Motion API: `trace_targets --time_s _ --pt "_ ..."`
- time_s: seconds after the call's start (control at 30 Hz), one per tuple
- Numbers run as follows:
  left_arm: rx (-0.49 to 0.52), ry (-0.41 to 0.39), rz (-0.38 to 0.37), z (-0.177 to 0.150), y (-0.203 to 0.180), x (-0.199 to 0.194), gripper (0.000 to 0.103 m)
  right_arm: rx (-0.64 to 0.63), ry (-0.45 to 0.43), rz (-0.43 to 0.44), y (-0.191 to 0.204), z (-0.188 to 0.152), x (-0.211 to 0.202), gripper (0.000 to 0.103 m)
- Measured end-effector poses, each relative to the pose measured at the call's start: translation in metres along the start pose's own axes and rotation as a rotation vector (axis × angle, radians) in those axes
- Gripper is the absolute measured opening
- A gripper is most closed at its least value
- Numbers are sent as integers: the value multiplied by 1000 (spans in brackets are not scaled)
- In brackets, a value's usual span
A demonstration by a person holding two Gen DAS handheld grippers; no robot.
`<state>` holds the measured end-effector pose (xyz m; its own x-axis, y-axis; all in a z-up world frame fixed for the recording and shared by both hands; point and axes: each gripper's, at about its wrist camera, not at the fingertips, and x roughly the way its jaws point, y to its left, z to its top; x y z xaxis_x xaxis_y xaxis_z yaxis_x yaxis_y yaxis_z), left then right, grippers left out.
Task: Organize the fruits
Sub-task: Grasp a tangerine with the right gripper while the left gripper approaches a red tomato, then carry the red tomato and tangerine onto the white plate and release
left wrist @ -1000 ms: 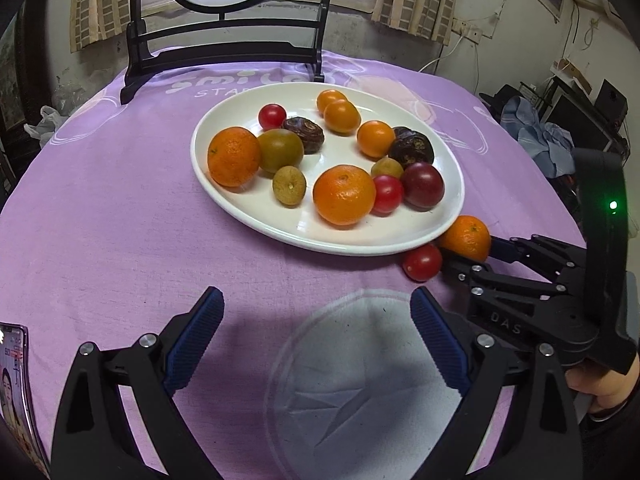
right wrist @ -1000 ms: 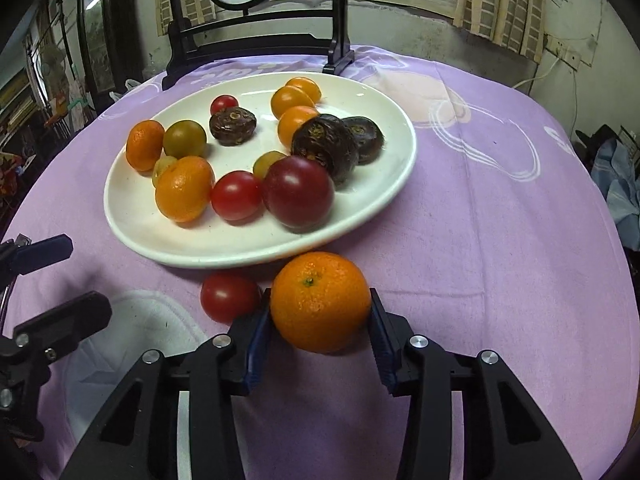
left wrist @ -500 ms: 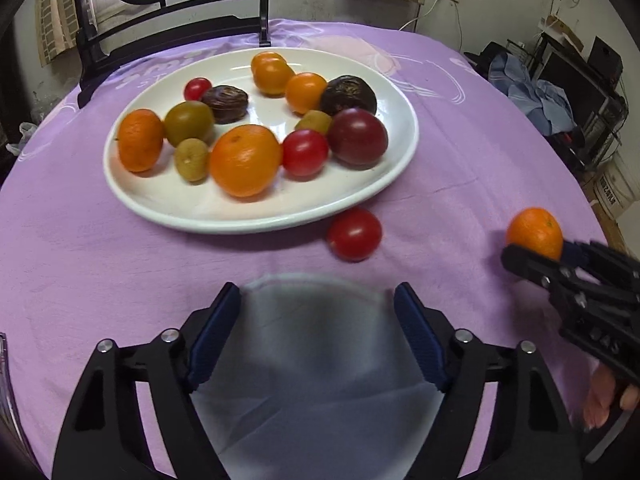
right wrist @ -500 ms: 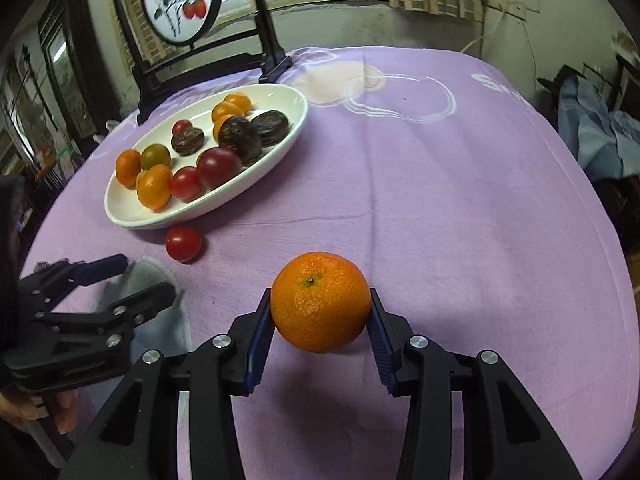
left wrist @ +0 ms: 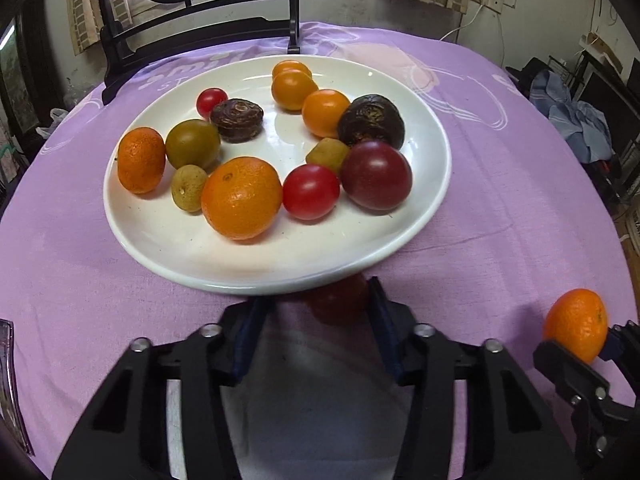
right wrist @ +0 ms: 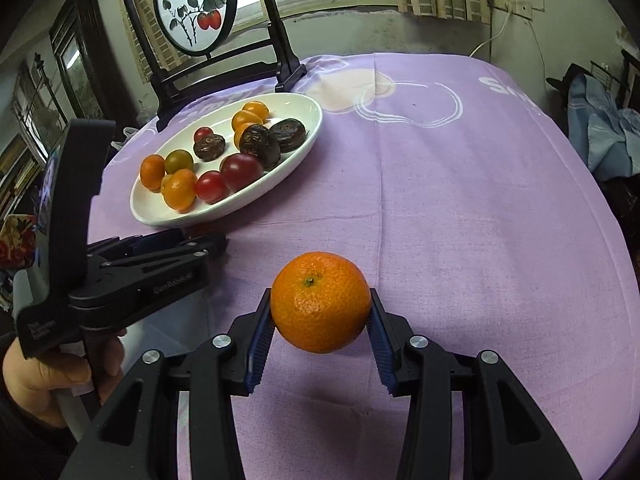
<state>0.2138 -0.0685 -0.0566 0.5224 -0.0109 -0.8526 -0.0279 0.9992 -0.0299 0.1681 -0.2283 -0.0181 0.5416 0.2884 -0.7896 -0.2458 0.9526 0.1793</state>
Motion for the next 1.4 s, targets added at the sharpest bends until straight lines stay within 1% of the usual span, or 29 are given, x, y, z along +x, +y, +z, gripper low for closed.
trace_targets --time_s 0.03,0.07,0.3,0.43,0.57,0.7,0.77,0.93,1.1,1.23,1.4 --pt "4 8 -21 -1 -1 -2 29 0 -1 -2 -1 0 -1 45" --pt "6 11 -10 -3 -1 -4 28 3 -3 -3 -1 0 -1 45" --pt "-3 8 -28 -20 9 -19 28 -4 -22 -14 -1 0 -3 45" --pt "11 -31 -23 -36 16 -37 28 5 -17 27 0 -1 -1 45" --pt "47 -73 -14 -50 20 -55 28 -22 -30 25 9 -3 -2 45" --pt "63 -101 -27 -53 26 -70 28 -46 -49 26 19 -4 -5 45" --pt "67 -120 -33 -50 32 -78 28 -67 -73 26 27 -2 -11 45" --pt "76 -164 -36 -30 44 -92 28 -127 -111 32 47 12 -18 45" --pt "69 -203 -26 6 59 -96 28 -184 -123 14 72 47 -8 45" --pt "33 -222 -21 38 78 -90 28 -210 -130 13 88 70 6 45" --pt "25 -228 -11 68 89 -72 28 -251 -125 23 108 91 30 45"
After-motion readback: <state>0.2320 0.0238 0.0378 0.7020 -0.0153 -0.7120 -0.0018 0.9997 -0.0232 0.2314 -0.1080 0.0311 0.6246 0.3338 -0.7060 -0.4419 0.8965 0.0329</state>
